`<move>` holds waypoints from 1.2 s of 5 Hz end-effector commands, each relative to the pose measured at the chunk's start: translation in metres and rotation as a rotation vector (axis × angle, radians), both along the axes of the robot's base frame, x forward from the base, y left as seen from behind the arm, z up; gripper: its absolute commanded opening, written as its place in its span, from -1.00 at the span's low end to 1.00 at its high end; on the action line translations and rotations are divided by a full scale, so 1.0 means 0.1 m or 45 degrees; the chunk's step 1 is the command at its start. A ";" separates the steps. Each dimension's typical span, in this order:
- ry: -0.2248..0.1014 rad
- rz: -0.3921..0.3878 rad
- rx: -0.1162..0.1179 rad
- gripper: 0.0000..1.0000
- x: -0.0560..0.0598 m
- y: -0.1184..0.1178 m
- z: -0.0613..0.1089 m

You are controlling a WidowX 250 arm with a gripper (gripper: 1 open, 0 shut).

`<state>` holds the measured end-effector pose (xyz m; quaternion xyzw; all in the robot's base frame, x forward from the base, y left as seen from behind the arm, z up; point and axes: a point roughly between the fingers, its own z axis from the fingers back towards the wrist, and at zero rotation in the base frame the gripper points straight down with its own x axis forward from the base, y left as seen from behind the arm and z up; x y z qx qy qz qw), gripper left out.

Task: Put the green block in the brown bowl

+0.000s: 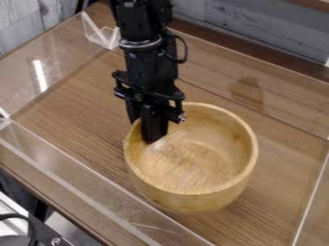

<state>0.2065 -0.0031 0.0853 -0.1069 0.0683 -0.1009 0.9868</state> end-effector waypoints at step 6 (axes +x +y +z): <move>-0.085 0.031 -0.013 -1.00 0.05 -0.01 0.23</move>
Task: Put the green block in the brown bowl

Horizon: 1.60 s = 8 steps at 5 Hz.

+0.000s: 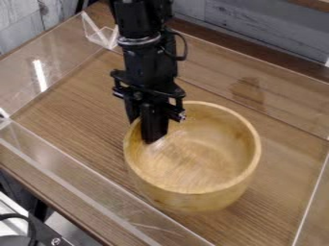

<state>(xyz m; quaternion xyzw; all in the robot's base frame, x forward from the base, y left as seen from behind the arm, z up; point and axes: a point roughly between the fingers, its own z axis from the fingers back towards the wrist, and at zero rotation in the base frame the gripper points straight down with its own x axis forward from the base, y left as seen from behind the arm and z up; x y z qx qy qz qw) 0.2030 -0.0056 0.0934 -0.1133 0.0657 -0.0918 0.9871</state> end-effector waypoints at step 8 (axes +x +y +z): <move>-0.090 0.050 -0.039 -1.00 0.08 -0.04 0.23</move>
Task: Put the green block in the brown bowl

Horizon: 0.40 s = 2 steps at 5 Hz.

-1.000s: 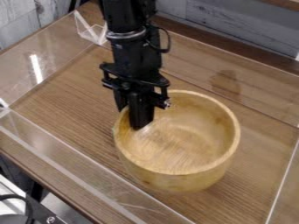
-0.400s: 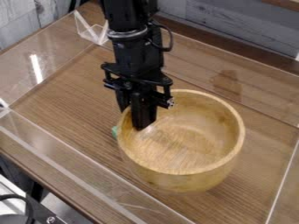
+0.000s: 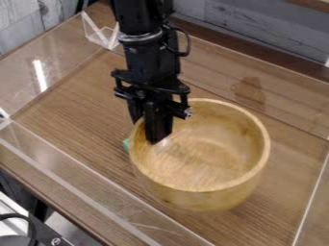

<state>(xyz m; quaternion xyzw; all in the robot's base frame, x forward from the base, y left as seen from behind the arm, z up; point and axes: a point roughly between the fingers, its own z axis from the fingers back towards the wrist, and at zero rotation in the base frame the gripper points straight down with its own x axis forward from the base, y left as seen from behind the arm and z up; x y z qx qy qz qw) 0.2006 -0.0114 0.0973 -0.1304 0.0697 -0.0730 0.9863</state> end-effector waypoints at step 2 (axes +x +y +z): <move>-0.112 0.016 -0.007 -1.00 0.11 0.04 0.20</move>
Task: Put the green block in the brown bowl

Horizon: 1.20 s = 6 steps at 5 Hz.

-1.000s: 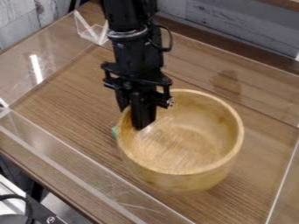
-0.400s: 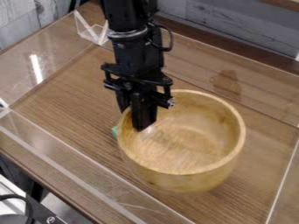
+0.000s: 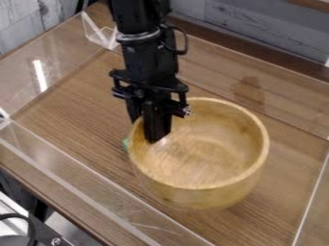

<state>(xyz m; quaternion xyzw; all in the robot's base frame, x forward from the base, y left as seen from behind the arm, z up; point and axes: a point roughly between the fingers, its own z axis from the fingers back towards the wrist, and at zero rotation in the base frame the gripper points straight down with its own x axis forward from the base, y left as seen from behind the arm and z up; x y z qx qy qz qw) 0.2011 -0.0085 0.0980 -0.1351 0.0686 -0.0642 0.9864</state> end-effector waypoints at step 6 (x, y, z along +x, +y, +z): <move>-0.110 0.027 -0.024 -1.00 0.09 0.09 0.19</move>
